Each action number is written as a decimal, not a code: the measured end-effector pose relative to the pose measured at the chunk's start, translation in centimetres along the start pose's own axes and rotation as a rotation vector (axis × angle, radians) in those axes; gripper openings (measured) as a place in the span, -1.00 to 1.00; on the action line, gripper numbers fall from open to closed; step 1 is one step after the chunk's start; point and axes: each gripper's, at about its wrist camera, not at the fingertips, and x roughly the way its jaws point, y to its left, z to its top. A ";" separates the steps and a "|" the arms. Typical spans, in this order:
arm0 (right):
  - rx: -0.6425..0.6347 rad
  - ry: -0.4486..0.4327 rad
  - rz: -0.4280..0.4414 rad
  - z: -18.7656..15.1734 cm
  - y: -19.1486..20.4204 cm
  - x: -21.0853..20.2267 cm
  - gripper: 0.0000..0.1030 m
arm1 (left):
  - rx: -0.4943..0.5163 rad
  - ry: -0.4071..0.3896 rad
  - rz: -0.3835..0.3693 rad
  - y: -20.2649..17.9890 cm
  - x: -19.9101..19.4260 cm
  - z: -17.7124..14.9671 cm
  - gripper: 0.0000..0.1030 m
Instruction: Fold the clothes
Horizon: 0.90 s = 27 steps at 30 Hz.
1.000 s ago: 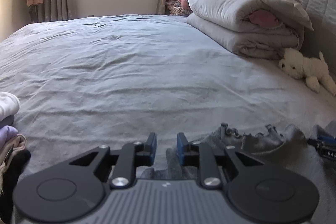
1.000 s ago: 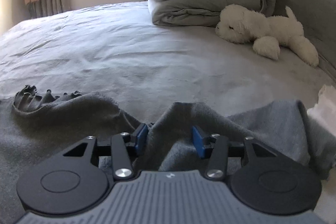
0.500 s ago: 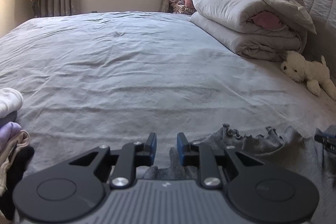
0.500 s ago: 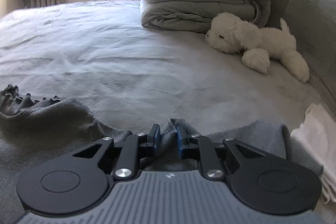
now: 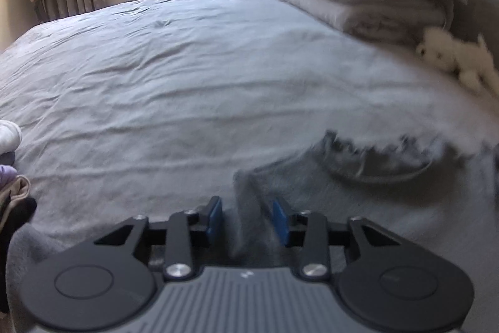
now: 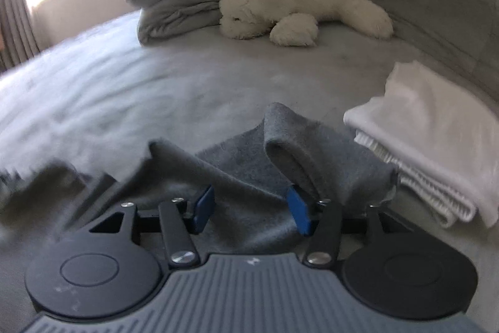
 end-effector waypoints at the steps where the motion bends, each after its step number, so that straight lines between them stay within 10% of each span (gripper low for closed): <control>1: -0.064 -0.010 -0.025 -0.1 0.8 0.1 -0.32 | -0.002 -0.003 -0.004 0.2 0.0 0.0 -0.74; 2: -0.127 -0.021 -0.049 -0.2 1.6 0.2 -0.80 | -0.004 -0.006 -0.008 0.4 -0.1 0.0 -0.85; 4: -0.134 -0.026 -0.093 0.4 1.3 0.3 -0.98 | -0.038 -0.004 -0.022 1.0 -0.2 0.3 -0.90; 10: -0.025 -0.123 -0.197 1.6 -2.3 -1.8 -1.00 | -0.108 -0.020 -0.052 2.1 -0.9 1.0 -0.90; 15: 0.186 -0.138 -0.111 1.0 -7.5 -3.6 -0.25 | -0.144 -0.031 -0.064 2.5 -1.7 1.5 -0.80; 27: 0.120 -0.089 -0.041 0.2 -8.8 -3.4 0.04 | -0.201 -0.054 -0.029 2.9 -2.8 1.8 -0.74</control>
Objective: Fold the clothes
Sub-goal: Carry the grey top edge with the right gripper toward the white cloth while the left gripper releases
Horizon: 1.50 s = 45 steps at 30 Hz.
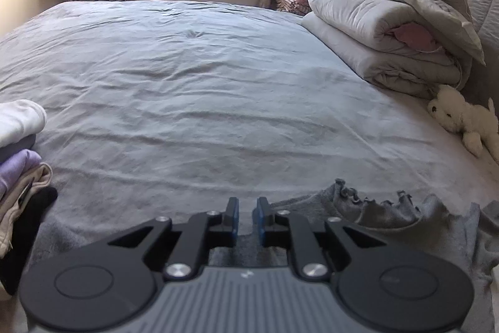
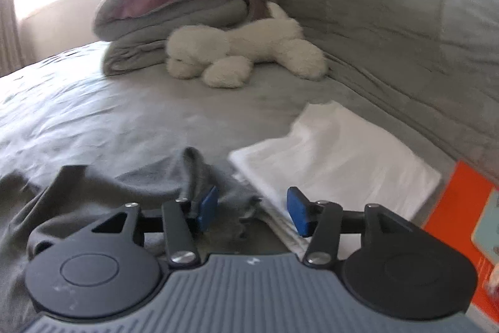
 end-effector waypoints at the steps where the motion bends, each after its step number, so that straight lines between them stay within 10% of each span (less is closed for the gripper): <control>1: 0.025 0.014 0.020 -0.1 -0.2 0.3 0.03 | 0.004 0.000 -0.001 -0.1 -0.1 0.0 -0.74; 3: -0.020 0.028 -0.014 -0.4 0.3 0.5 -0.18 | 0.014 -0.002 -0.001 -0.4 -0.2 -0.2 -0.72; 5: -0.015 0.040 -0.023 -0.5 0.3 0.8 -0.92 | 0.016 0.001 -0.002 -0.6 -0.1 -0.5 -0.71; 22: 0.035 -0.118 -0.077 8.2 -2.4 -1.8 -0.92 | 0.007 -0.002 -0.034 -0.5 1.2 -0.4 -0.62; 34: -0.061 0.000 -0.318 8.5 -2.8 3.3 -0.93 | -0.031 0.042 0.009 1.8 2.5 -0.9 -0.48; 45: 0.048 0.100 -0.382 7.1 -4.5 3.9 -0.93 | -0.129 -0.017 0.082 5.7 -4.3 0.8 -0.27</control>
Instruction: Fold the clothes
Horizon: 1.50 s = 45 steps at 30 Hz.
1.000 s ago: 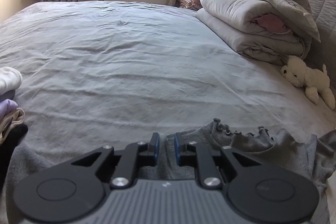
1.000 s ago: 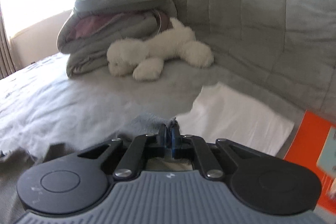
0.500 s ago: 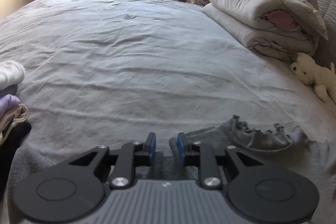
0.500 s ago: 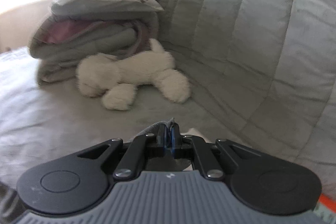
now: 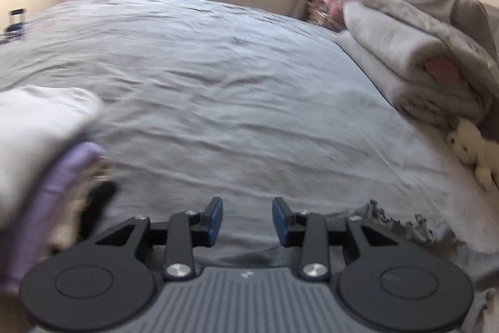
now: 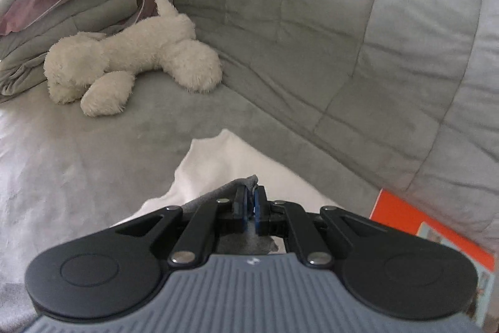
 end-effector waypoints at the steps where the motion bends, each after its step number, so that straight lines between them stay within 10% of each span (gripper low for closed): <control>1: -0.011 0.006 -0.004 0.1 0.3 -0.2 -0.93 | 0.005 -0.005 0.019 0.4 -1.0 -0.1 -0.25; 10: 0.121 -0.065 0.322 0.9 0.2 -7.1 -0.92 | 0.015 -0.056 0.115 3.8 -7.2 -3.1 0.06; 20: -0.097 -0.288 0.708 -1.5 8.9 -21.4 -0.92 | 0.247 -0.083 0.223 2.9 -5.5 -4.2 0.14; 28: -0.043 -0.255 0.365 -0.5 5.8 -13.9 -0.92 | 0.233 -0.011 0.234 4.2 -2.3 -4.4 0.36; 37: -0.033 -0.026 0.055 -0.9 -0.3 -1.8 -0.92 | 0.307 -0.020 0.325 3.1 -1.1 -5.4 0.35; 40: -0.024 -0.029 0.057 -0.9 0.1 -1.6 -0.92 | 0.321 -0.018 0.342 3.0 -1.1 -5.5 -0.26; 41: -0.020 -0.055 0.057 -0.7 0.2 -2.3 -0.92 | 0.309 -0.005 0.332 3.3 -1.0 -5.3 -0.83; 45: 0.060 -0.144 0.214 0.7 -0.4 -6.9 -0.92 | 0.250 0.002 0.309 4.0 -1.7 -4.6 -0.89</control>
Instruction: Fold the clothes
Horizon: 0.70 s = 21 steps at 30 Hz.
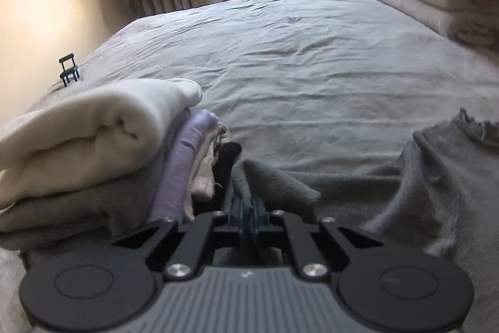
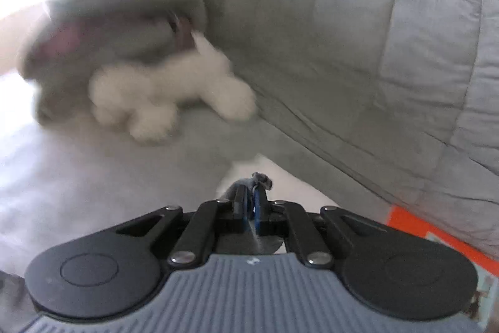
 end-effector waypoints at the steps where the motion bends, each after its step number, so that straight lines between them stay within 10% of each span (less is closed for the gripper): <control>1: 0.025 -0.016 0.065 0.5 0.3 -1.4 -0.92 | 0.001 -0.015 0.006 0.1 -0.5 0.1 -0.89; 8: -0.069 -0.167 0.294 1.6 5.7 -9.0 -0.92 | -0.026 -0.083 0.050 1.4 -2.8 0.9 -0.89; 21: -0.274 -0.126 0.686 -4.0 20.6 -16.0 -0.92 | -0.221 -0.082 -0.055 5.2 -5.1 1.4 -0.88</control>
